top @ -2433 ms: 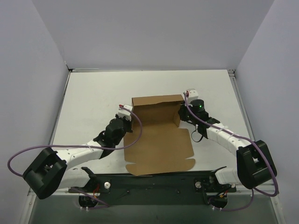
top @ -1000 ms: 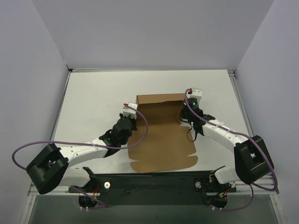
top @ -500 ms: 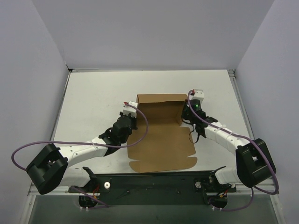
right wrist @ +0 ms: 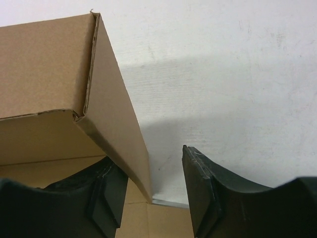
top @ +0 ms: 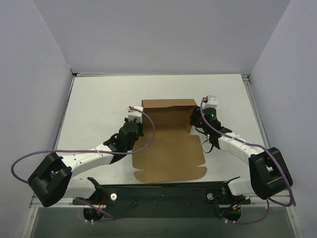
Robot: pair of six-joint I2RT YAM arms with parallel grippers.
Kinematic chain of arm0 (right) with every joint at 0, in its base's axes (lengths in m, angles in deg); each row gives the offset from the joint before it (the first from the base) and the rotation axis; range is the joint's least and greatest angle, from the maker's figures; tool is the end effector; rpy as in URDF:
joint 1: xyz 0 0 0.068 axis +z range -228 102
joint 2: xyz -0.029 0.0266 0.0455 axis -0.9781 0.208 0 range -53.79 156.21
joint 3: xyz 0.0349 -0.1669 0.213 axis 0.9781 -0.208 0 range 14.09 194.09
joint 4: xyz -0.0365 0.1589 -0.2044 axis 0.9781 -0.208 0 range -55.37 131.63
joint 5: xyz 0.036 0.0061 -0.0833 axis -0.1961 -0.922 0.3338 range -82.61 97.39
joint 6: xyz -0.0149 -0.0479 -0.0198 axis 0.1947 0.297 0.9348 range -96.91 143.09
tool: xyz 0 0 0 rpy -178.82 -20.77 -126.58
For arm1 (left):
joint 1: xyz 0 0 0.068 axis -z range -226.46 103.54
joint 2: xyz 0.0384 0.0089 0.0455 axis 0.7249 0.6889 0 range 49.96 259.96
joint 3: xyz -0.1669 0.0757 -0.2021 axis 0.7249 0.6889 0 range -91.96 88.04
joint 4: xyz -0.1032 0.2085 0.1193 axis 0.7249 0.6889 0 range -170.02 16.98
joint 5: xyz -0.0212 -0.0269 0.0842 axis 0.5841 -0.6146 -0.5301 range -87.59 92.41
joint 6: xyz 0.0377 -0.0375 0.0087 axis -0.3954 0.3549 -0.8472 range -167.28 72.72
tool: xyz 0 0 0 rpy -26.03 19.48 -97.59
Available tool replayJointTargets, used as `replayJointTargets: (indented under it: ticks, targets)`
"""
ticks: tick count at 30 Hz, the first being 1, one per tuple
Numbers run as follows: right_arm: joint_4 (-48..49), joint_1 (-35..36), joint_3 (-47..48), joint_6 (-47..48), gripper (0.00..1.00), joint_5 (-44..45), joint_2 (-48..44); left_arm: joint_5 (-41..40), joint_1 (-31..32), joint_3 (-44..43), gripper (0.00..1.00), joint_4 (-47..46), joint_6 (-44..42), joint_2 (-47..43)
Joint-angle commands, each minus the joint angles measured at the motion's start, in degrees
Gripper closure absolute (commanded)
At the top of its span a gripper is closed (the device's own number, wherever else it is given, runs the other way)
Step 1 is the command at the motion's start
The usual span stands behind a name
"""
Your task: Fold the paper box
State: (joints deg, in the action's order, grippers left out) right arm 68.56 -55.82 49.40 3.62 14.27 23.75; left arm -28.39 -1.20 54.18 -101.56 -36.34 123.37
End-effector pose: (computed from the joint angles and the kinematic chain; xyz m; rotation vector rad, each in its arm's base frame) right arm 0.2705 0.1055 0.2222 0.0411 1.8538 0.3986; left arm 0.2039 -0.1798 0.2245 0.1876 1.8337 -0.1792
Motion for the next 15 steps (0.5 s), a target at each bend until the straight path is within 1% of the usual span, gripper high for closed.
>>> replayJointTargets:
  ticks: [1, 4, 6, 10, 15]
  targets:
    - [4.8, -1.3, -1.0, 0.8, 0.53, 0.2, 0.2, 1.3, -0.6, -1.4, 1.00, 1.0, 0.8, -1.9]
    - [6.2, -1.4, -1.0, 1.0, 0.52, -1.6, 0.6, 1.6, -0.7, -1.3, 1.00, 1.1, 0.8, -2.0]
    - [6.6, -1.4, -1.0, 1.1, 0.50, -2.2, 0.9, 1.9, -0.7, -1.4, 1.00, 1.1, 0.9, -2.0]
    - [7.1, -0.9, -0.9, 1.3, 0.48, -2.2, 1.7, 2.2, -0.7, -1.2, 1.00, 1.3, 1.5, -2.1]
    - [9.2, -0.2, -2.0, 0.8, 0.48, -2.1, 1.7, 2.7, -0.7, -1.7, 1.00, 2.0, 2.3, -2.4]
